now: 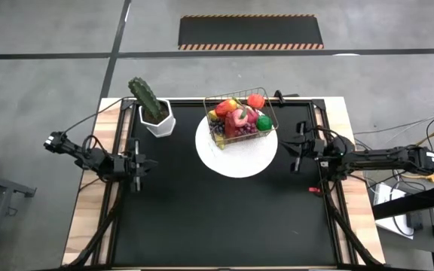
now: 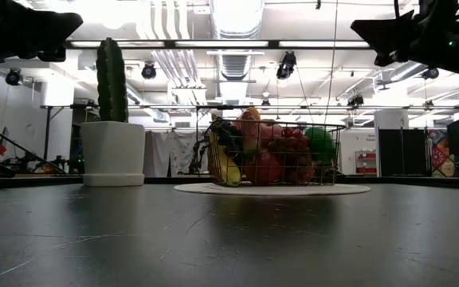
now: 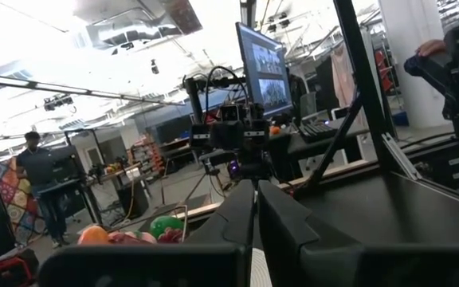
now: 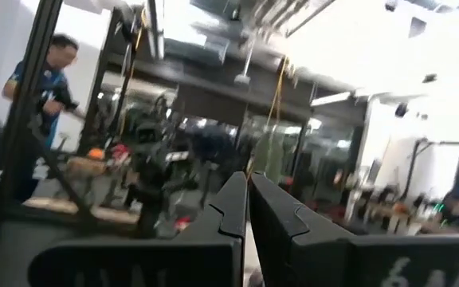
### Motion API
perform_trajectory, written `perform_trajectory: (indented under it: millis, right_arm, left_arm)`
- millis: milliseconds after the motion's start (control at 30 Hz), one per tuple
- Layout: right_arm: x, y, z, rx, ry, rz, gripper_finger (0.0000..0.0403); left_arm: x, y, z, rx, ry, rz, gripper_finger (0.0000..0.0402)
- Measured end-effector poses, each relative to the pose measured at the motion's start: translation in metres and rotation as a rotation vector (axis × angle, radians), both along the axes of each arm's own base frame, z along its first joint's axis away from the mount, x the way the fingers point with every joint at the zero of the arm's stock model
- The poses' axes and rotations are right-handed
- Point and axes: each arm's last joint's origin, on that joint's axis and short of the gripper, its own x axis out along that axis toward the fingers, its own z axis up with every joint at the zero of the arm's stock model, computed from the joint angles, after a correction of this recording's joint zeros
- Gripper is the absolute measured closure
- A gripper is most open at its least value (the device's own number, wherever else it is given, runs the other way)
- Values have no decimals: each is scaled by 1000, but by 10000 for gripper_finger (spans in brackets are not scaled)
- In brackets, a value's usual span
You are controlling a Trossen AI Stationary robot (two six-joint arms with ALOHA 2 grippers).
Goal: Build produce basket
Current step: Return to Home Position
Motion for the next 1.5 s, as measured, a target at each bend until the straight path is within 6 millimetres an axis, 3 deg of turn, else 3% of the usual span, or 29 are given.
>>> perform_trajectory:
  millis: [500,600,800,967,1500]
  right_arm:
    - [-43,11,29,-148,-312,-50,394]
    - [-44,11,24,-21,-261,17,394]
    - [-34,10,-15,132,158,53,394]
    - [-31,11,-36,158,372,53,394]
    - [-29,9,-38,192,399,27,394]
  left_arm:
    - [0,0,0,-1,-2,0,398]
    - [0,0,0,0,0,-1,398]
    - [0,0,-1,3,6,-1,398]
    - [1,0,-1,5,11,-1,398]
    - [1,-1,-2,8,17,-1,398]
